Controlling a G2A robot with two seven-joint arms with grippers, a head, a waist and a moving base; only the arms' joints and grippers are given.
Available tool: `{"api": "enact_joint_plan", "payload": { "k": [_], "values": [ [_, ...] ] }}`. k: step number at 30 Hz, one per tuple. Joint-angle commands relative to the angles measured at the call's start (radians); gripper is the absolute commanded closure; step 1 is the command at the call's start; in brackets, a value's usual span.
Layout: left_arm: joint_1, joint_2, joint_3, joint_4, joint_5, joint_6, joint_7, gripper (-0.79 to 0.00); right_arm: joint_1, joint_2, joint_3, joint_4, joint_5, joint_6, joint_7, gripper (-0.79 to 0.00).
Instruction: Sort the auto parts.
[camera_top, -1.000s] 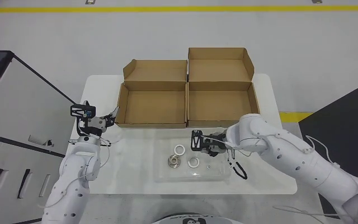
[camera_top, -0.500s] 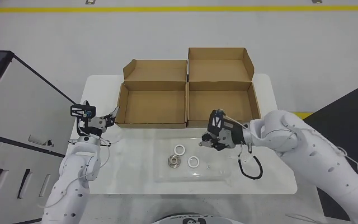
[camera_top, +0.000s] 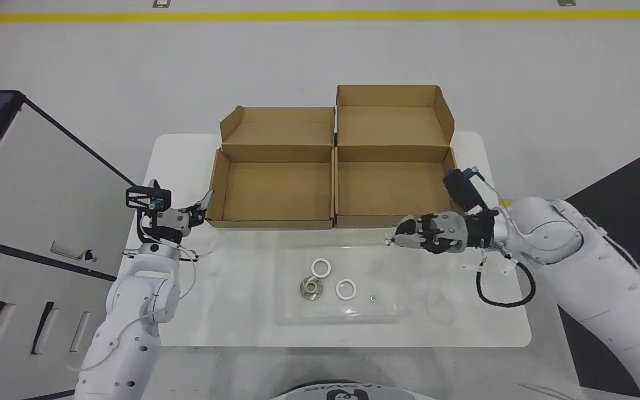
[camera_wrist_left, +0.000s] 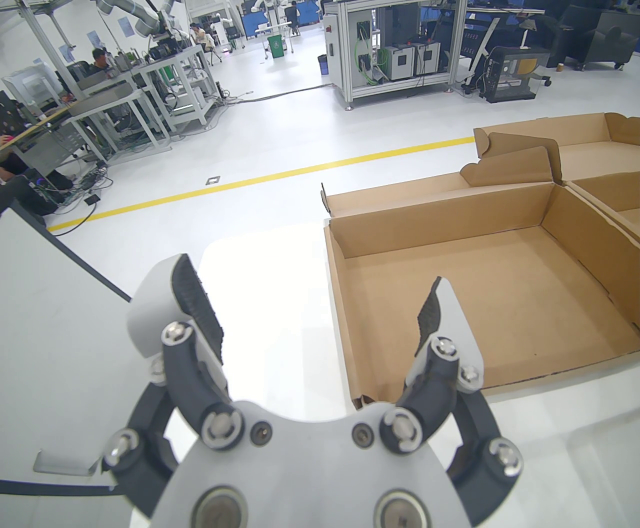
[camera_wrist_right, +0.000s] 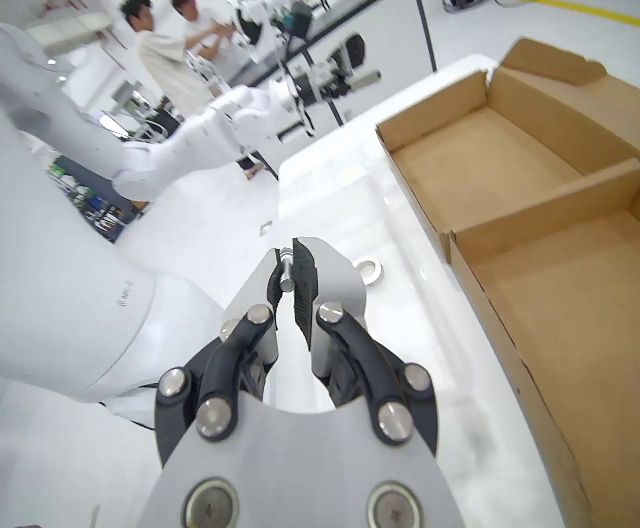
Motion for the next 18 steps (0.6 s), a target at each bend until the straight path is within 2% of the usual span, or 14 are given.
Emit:
{"api": "enact_joint_plan", "payload": {
  "k": [1,12,18],
  "values": [
    [0.0,0.0,0.0,0.0,0.0,0.0,0.0,-0.785,0.006,0.002,-0.013,-0.016,0.099,-0.002,0.002,0.0],
    [0.0,0.0,0.0,0.0,0.0,0.0,0.0,-0.785,0.109,0.011,-0.107,-0.067,0.363,-0.002,0.002,0.0],
    [0.0,0.0,0.0,0.0,0.0,0.0,0.0,-0.785,0.171,-0.005,-0.16,-0.081,0.415,-0.002,0.002,0.0]
  ]
}}
